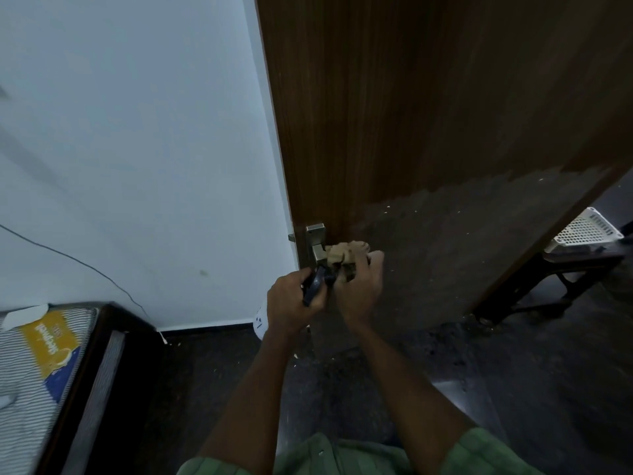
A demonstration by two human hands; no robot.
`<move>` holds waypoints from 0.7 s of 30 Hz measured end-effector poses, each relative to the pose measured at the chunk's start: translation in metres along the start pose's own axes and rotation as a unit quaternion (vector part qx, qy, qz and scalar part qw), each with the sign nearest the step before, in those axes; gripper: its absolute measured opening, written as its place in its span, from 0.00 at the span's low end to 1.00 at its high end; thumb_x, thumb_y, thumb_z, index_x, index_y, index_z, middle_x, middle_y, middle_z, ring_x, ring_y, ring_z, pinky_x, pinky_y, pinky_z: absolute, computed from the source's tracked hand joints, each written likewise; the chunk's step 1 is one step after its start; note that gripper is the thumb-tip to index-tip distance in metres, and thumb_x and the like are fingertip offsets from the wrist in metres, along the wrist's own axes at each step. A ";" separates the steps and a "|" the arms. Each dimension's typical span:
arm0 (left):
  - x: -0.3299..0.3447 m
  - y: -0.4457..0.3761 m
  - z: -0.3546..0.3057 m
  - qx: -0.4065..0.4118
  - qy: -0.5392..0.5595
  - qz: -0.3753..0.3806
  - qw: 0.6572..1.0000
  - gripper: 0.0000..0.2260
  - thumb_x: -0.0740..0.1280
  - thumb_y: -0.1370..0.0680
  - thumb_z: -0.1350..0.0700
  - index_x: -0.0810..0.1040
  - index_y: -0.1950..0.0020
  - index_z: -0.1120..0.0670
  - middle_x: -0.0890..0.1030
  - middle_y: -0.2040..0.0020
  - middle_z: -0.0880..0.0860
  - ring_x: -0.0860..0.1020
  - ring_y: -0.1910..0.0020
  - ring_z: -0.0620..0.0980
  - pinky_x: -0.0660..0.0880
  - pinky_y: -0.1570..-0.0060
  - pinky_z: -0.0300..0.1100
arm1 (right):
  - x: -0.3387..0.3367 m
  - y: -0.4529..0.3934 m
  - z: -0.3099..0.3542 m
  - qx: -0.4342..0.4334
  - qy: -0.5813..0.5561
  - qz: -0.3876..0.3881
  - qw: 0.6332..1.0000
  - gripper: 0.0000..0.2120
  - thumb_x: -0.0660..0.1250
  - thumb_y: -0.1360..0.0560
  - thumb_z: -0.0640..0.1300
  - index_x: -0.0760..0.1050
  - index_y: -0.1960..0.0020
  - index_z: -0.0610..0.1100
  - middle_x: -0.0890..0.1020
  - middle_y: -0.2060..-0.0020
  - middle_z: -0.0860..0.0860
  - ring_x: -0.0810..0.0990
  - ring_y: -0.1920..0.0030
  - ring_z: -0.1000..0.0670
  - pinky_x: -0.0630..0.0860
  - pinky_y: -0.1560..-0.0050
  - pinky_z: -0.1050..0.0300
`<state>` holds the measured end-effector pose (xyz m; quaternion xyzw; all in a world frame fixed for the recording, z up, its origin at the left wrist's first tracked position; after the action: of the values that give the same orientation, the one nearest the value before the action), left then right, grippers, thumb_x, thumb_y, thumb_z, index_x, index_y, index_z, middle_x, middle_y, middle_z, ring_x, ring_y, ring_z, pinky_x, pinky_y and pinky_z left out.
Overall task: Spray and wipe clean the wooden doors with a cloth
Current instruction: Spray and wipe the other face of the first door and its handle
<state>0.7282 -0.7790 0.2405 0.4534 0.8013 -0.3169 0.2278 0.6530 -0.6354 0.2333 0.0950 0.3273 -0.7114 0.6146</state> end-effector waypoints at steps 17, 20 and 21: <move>-0.011 -0.008 0.014 -0.028 0.186 -0.064 0.980 0.14 0.67 0.20 0.47 0.83 0.58 0.55 0.82 0.66 0.52 0.80 0.68 0.52 0.79 0.66 0.50 | 0.011 -0.001 0.030 -0.259 0.104 0.036 0.959 0.19 0.58 0.24 0.42 0.82 0.39 0.41 0.81 0.42 0.43 0.76 0.37 0.41 0.70 0.38 0.47; -0.007 -0.012 0.015 -0.041 0.196 -0.058 0.978 0.16 0.66 0.20 0.47 0.82 0.59 0.58 0.82 0.67 0.55 0.79 0.70 0.53 0.77 0.68 0.52 | 0.002 -0.017 0.021 -0.195 0.116 0.040 0.973 0.18 0.59 0.27 0.41 0.81 0.40 0.44 0.81 0.44 0.46 0.77 0.40 0.43 0.71 0.40 0.47; -0.007 -0.012 0.013 -0.037 0.192 -0.054 0.979 0.15 0.66 0.20 0.47 0.82 0.59 0.56 0.82 0.66 0.54 0.79 0.69 0.53 0.78 0.67 0.51 | 0.001 -0.020 0.018 -0.144 0.111 0.036 0.983 0.18 0.62 0.28 0.38 0.81 0.41 0.45 0.81 0.44 0.47 0.77 0.39 0.44 0.70 0.39 0.46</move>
<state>0.7217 -0.7972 0.2394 0.4533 0.8644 -0.2062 0.0692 0.6392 -0.6462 0.2539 0.0956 0.4889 -0.6190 0.6071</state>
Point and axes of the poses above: each hand's wrist, its own y-axis away from the middle knuckle, its own x-axis out of the palm, z = x × y, the point moved 5 cm from there along -y, towards the middle knuckle
